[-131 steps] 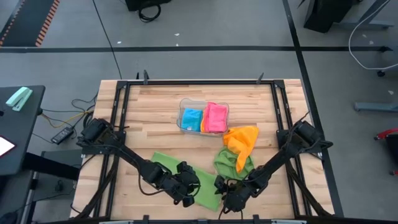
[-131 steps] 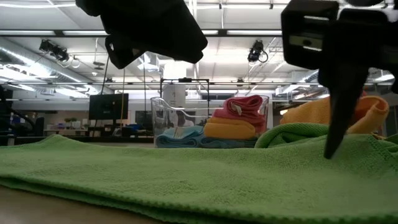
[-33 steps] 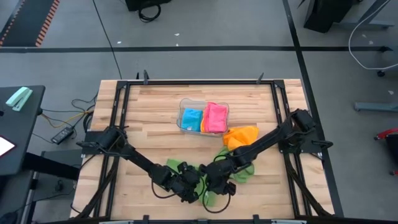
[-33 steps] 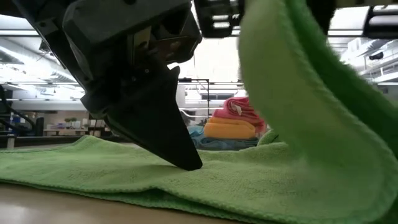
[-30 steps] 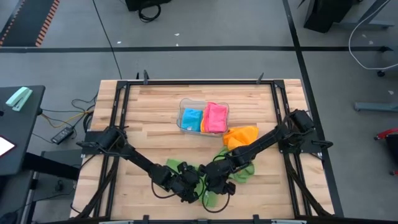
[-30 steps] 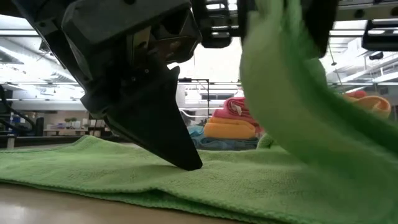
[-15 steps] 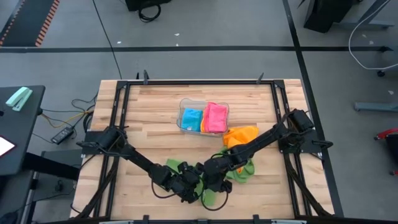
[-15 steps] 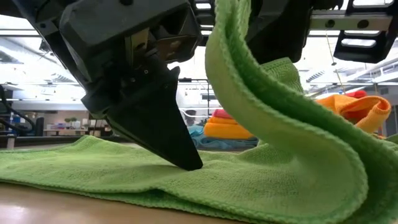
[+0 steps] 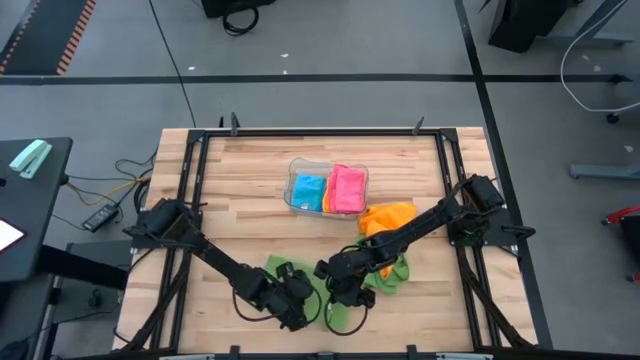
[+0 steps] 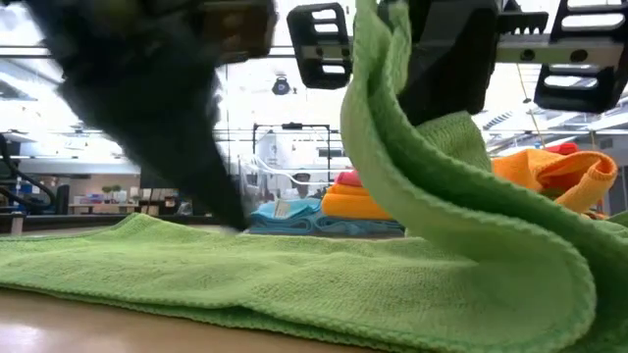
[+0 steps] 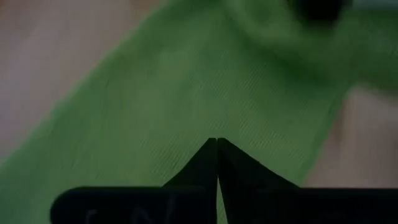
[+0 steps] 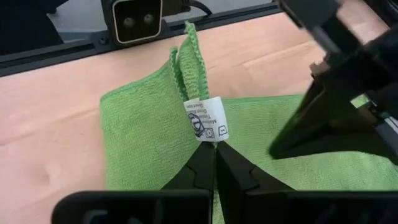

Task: Fold microfiber towels
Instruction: Fold the top green microfiber cloth

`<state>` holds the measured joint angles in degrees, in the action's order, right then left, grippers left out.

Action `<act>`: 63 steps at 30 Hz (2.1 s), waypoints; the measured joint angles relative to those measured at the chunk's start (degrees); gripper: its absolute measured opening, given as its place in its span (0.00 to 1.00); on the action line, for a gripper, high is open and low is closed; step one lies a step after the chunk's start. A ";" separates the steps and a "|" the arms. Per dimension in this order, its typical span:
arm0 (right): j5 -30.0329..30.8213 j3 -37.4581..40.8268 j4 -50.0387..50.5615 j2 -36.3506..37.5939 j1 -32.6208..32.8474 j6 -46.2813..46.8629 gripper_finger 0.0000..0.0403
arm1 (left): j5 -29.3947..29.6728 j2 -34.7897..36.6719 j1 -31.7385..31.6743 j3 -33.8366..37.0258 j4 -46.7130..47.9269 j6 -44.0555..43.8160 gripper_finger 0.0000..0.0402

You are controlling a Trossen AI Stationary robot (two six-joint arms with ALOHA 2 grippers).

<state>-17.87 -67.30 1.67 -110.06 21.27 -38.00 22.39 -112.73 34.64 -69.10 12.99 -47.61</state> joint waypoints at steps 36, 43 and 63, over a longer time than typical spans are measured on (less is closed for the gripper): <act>2.52 0.47 -7.21 0.26 -2.89 3.70 0.38 | -2.15 0.46 0.69 0.11 8.32 -1.51 0.04; 2.56 0.49 -5.51 -0.32 -2.76 5.12 0.36 | -2.11 1.09 0.29 0.04 8.05 0.38 0.05; -2.00 0.45 -10.22 -7.78 -7.92 7.56 0.36 | -2.10 1.11 -0.14 0.09 8.70 0.48 0.06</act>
<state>-19.87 -66.85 -8.55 -117.84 13.35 -30.44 20.29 -111.61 34.50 -69.01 21.69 -47.13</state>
